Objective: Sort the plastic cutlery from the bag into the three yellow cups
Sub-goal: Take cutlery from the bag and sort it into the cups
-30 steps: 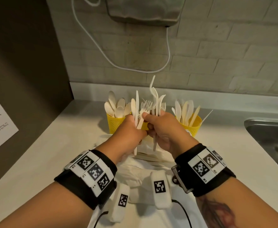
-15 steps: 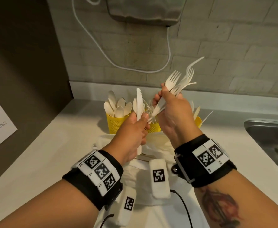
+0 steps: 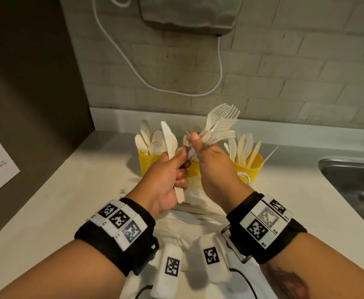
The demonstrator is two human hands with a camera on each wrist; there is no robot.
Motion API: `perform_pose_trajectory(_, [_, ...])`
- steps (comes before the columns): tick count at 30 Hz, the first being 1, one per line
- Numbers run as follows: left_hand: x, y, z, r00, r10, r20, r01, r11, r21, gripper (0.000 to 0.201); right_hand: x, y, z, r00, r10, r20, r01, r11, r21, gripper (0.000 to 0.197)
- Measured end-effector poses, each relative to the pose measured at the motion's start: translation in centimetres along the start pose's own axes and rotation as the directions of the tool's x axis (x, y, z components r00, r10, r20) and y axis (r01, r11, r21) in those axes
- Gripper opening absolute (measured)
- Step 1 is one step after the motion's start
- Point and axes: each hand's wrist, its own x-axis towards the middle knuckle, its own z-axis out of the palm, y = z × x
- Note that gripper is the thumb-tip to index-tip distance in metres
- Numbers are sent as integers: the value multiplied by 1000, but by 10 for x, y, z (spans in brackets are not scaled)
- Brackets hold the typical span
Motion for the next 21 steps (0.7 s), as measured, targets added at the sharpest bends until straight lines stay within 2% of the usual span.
perform_pose_trajectory(5, [0,-2,5,1000,-19,-15,17,990,-141,11,-3,-3,3,997,-12,74,3,993,116,36])
perform_pose_trajectory(9, [1,-2,13,998,6,-61,-16,987,-160,9,-2,-3,0,999,1,51,-12,974,225,37])
perform_pose_trajectory(14, [2,-5,13,991,45,-127,-57,994,-89,8,3,-3,3,997,-56,-60,70,959,273,30])
perform_pose_trajectory(17, [3,-5,10,986,64,-153,-73,996,-56,8,5,-6,-2,997,-46,-55,59,962,266,43])
perform_pose_trajectory(21, [2,-4,7,984,71,-164,-75,997,-17,8,9,-11,-13,1000,-26,-2,26,986,163,40])
